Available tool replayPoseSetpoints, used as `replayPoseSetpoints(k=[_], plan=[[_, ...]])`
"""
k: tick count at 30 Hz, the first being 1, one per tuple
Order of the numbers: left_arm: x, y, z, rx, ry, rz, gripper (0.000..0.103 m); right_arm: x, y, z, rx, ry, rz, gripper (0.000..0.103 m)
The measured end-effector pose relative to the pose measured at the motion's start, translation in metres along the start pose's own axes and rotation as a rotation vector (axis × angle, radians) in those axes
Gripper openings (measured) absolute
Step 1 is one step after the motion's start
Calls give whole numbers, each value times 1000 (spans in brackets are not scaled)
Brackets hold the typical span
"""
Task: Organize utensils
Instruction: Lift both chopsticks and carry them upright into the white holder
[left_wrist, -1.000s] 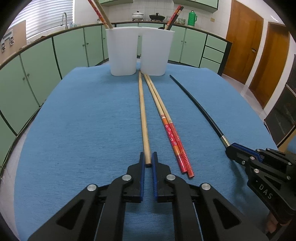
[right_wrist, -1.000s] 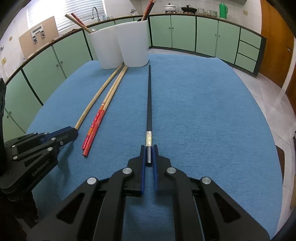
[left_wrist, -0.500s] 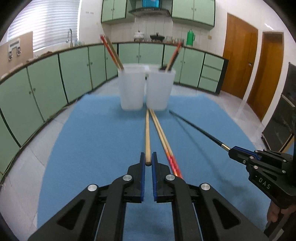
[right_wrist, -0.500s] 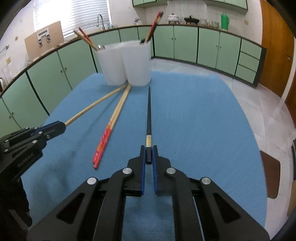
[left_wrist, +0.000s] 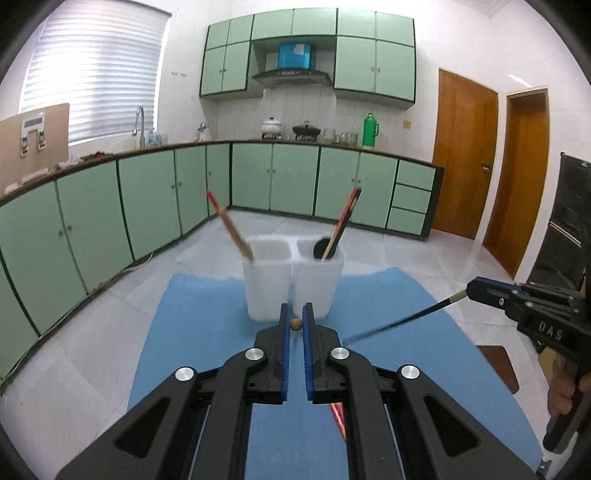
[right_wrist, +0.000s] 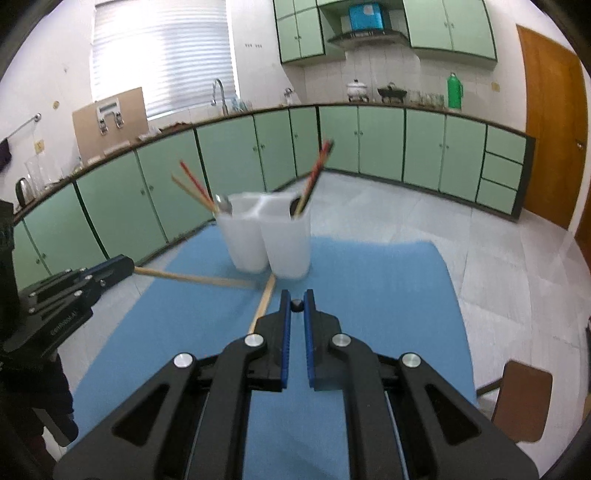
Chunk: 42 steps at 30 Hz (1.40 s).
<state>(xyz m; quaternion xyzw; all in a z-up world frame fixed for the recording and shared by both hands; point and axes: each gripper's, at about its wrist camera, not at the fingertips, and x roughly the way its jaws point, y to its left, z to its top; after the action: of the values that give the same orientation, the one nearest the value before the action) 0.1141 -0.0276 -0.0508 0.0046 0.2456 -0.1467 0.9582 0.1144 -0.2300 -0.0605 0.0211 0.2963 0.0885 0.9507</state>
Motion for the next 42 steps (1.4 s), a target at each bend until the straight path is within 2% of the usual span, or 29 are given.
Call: replayPoseSetpoints(k=[16, 25, 28, 33, 37, 42], plan=[[-1, 5, 68, 48, -93, -67, 6, 7, 4, 99, -98, -22, 95, 6], [0, 5, 132, 69, -220, -71, 6, 4, 10, 161, -123, -102, 144, 6], [8, 7, 162, 78, -266, -60, 6, 7, 12, 185, -128, -130, 154, 6], [28, 6, 191, 98, -311, -36, 6, 21, 13, 216, -139, -163, 137, 6], [54, 9, 196, 99, -315, -12, 6, 42, 10, 229, -120, -175, 137, 6], [93, 18, 183, 85, -276, 12, 6, 78, 3, 226, -103, -171, 117, 6]])
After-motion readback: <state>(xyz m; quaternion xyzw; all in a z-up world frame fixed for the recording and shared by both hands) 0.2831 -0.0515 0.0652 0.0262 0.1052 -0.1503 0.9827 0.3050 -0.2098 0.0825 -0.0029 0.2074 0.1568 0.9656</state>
